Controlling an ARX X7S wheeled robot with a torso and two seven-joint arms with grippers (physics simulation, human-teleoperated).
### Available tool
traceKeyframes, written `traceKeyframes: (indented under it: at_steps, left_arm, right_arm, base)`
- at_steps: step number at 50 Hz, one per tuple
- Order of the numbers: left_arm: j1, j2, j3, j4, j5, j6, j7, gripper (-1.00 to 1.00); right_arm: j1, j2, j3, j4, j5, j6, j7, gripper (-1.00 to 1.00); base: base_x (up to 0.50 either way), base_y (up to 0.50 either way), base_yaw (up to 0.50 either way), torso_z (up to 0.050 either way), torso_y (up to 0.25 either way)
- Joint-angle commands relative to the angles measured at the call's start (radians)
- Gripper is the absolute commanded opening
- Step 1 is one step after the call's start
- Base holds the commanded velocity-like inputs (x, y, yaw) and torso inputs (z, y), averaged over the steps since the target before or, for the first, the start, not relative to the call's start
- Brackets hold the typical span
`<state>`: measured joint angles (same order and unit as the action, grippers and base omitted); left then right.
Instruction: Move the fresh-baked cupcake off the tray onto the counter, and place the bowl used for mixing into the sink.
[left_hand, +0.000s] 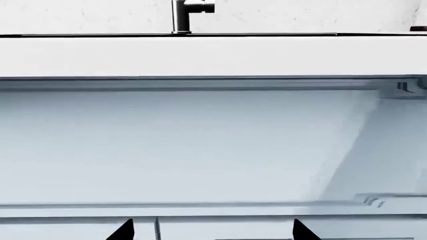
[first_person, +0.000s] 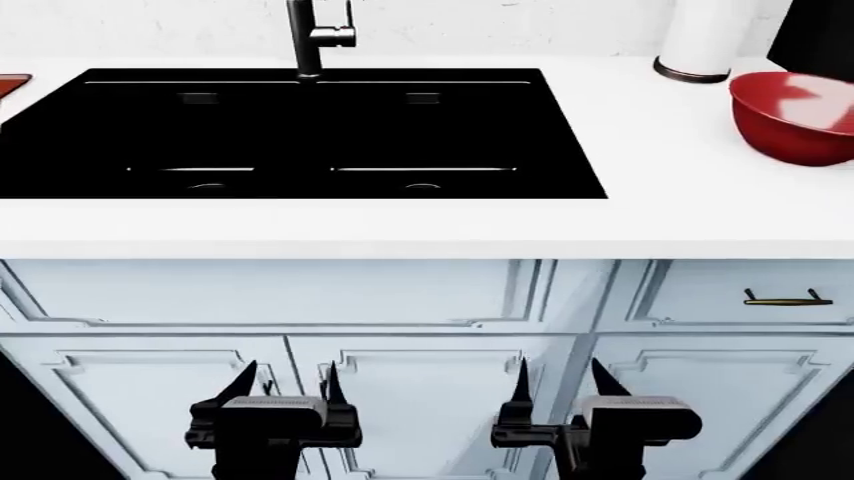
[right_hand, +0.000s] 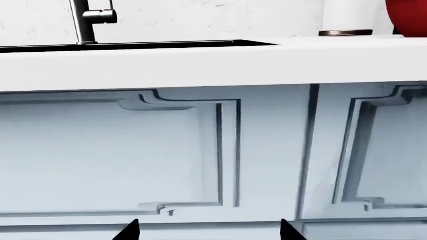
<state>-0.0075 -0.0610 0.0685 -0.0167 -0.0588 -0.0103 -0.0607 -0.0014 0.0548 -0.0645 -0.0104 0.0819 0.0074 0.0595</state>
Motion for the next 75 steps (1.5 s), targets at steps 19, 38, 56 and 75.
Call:
traceKeyframes:
  at_steps: [19,38,56,75]
  left_arm:
    - [-0.011,-0.033,0.045,-0.017,-0.038,0.007,-0.041,1.0]
    - [-0.014,-0.051,0.067,-0.005,-0.058,-0.006,-0.065,1.0]
    - [-0.018,-0.065,0.083,-0.018,-0.073,0.002,-0.079,1.0]
    - [-0.007,-0.089,0.101,0.046,-0.107,-0.057,-0.083,1.0]
  right_arm:
    - [0.006,0.042,-0.047,0.007,0.066,0.001,0.014,1.0]
    - [0.009,0.062,-0.071,0.004,0.088,0.008,0.03,1.0]
    - [0.01,0.077,-0.092,0.002,0.097,0.009,0.044,1.0]
    - [0.023,0.098,-0.127,-0.013,0.065,0.056,0.08,1.0]
  base:
    - [0.0,-0.5,0.0,0.0,0.0]
    - [0.0,-0.5,0.0,0.0,0.0]
    - [0.0,-0.5,0.0,0.0,0.0]
    - [0.0,-0.12,0.0,0.0,0.0]
